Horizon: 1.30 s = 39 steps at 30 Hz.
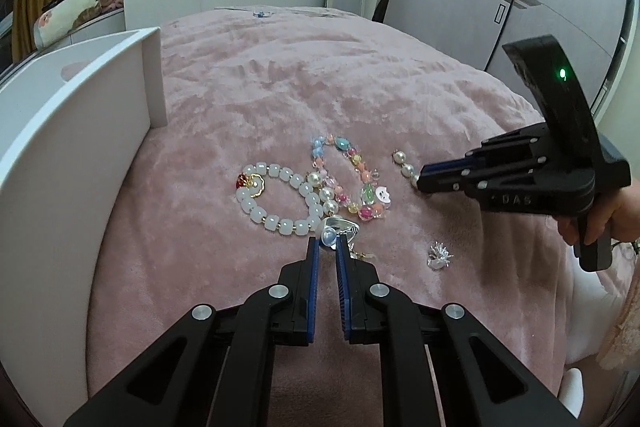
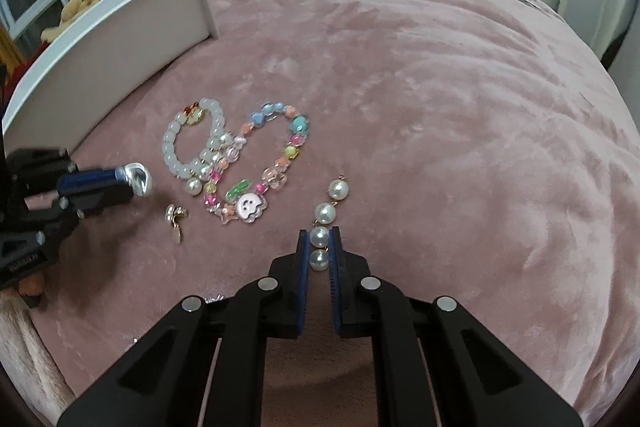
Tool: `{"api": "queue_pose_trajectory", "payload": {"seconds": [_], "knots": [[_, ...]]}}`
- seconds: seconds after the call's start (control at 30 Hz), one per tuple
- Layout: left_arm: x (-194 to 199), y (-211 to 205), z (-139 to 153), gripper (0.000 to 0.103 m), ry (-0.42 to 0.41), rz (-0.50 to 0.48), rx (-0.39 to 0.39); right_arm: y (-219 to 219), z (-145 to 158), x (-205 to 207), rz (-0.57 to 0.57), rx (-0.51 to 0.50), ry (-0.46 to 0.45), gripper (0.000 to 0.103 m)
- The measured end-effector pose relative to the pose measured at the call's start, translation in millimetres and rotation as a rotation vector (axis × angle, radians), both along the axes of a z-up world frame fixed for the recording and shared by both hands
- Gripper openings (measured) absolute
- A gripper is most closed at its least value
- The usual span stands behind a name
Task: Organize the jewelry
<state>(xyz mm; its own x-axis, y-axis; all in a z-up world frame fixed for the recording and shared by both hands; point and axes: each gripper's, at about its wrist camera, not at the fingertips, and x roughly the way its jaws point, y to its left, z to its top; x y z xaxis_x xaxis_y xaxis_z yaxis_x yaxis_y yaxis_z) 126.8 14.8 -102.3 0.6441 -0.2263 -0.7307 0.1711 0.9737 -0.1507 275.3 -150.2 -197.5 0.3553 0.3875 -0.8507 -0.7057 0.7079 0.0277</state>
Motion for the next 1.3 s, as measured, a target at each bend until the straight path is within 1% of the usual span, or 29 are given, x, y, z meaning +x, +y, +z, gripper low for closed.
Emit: {"api": "queue_pose_trajectory", "payload": {"seconds": [0.17, 0.37, 0.43, 0.47, 0.53, 0.63, 0.73, 0.83, 0.87, 0.93, 0.97, 1.0, 1.03, 1.07, 1.17, 1.3], "knots": [[-3, 3, 10, 0.013, -0.029, 0.012, -0.005, 1, 8, 0, 0.003, 0.037, -0.001, 0.009], [-7, 8, 34, 0.013, -0.091, 0.035, 0.0, 8, 41, 5, 0.007, 0.133, -0.026, 0.009], [-8, 11, 44, 0.013, -0.113, 0.052, 0.017, 14, 55, 6, 0.016, 0.169, -0.04, 0.009], [-8, 12, 49, 0.013, -0.122, 0.056, 0.02, 17, 61, 7, 0.017, 0.182, -0.043, 0.005], [-11, 17, 63, 0.013, -0.157, 0.076, 0.023, 26, 76, 8, 0.025, 0.226, -0.047, 0.004], [-17, 26, 85, 0.013, -0.211, 0.108, -0.008, 43, 94, 6, 0.048, 0.264, -0.074, 0.004], [-23, 36, 103, 0.013, -0.246, 0.137, -0.024, 63, 114, 4, 0.072, 0.301, -0.096, 0.004], [-30, 49, 113, 0.013, -0.27, 0.161, -0.042, 79, 125, 4, 0.079, 0.306, -0.115, 0.005], [-31, 53, 114, 0.013, -0.273, 0.167, -0.04, 82, 125, 4, 0.078, 0.3, -0.117, 0.007], [-34, 59, 112, 0.013, -0.268, 0.177, -0.034, 85, 116, 6, 0.066, 0.242, -0.124, 0.007], [-35, 61, 110, 0.013, -0.264, 0.18, -0.034, 84, 111, 7, 0.062, 0.213, -0.123, 0.019], [-35, 63, 108, 0.013, -0.259, 0.182, -0.035, 81, 102, 9, 0.054, 0.177, -0.12, 0.035], [-35, 65, 106, 0.013, -0.254, 0.186, -0.036, 77, 94, 12, 0.041, 0.146, -0.123, 0.04], [-34, 66, 105, 0.013, -0.252, 0.187, -0.039, 71, 86, 13, 0.033, 0.121, -0.126, 0.042], [-34, 67, 105, 0.013, -0.25, 0.187, -0.042, 57, 69, 14, 0.042, 0.078, -0.118, 0.041], [-32, 63, 102, 0.013, -0.245, 0.176, -0.036, 43, 49, 16, 0.061, 0.05, -0.094, 0.041]]}}
